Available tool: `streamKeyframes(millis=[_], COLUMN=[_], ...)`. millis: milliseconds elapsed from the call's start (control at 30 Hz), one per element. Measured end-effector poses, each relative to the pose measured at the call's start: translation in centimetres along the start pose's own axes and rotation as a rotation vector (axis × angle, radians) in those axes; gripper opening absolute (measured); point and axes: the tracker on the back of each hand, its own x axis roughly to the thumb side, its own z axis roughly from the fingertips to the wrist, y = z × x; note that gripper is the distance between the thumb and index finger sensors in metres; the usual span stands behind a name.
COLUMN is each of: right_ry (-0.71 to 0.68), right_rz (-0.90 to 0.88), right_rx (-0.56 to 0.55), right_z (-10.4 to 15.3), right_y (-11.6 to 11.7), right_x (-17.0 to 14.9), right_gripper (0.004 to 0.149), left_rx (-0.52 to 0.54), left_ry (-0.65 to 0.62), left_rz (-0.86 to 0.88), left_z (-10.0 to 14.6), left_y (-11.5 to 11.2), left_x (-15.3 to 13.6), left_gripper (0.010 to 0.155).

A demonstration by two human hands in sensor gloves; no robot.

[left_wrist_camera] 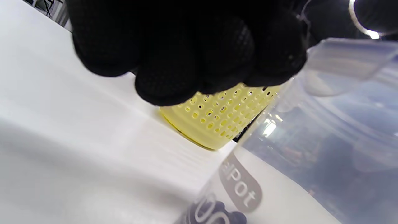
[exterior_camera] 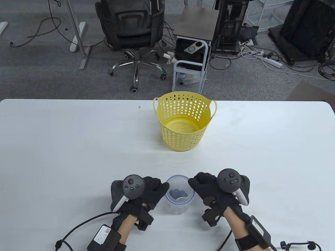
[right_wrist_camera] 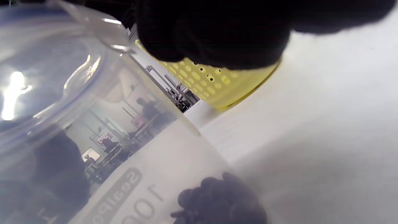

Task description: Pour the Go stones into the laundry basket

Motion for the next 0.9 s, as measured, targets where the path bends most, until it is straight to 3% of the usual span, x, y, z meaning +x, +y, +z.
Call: streamKeyframes(millis=[200,333,400,500,633,733,767,833,900], right_ry=[-0.059,-0.07,-0.07,-0.067,-0.069,-0.094,-0.061,-0.047,-0.039], right_rz=[-0.033,-0.023,-0.022,-0.033,-0.045,-0.071,-0.054,-0.064,-0.05], right_rx=[0.07,0.081,0.083,0.093,0.091,0.007,0.01,0.037,0.033], right_z=[-0.4,-0.5,-0.5,-0.5,-0.7,-0.6,-0.5,-0.5,-0.3], right_y=[0.7,0.8,0.8,0.8,0.9,0.6,0.5,0.4,0.5], right_x=[0.1,0.3,0.3,0.2,0.2,0.2,0.3,0.2,0.3], right_gripper=[0.063,0.059,0.059,0.059,0.059,0.051,0.051,0.05,0.05], left_rx=[-0.049,-0.199,-0.354,-0.474,-0.415,-0.43,-0.382,-0.214,-0.208], left_ry=[0.052,0.114,0.144,0.178,0.134,0.145,0.116,0.122,0.109], left_rz=[0.023,0.094,0.103,0.134,0.145,0.177,0.188,0.137,0.154], left_z=[-0.7,-1.8,-2.6,-3.1,-2.8,-2.6,-2.4,-2.1,-2.0], left_y=[-0.6,-0.4,-0.1,0.0,-0.7,-1.1,-0.2,-0.4,-0.5], left_x=[0.2,-0.2,-0.4,-0.4,-0.8,-0.7,-0.7,-0.1,-0.3], left_gripper=[0.064,0.065,0.065,0.067,0.07,0.073,0.058,0.056,0.056])
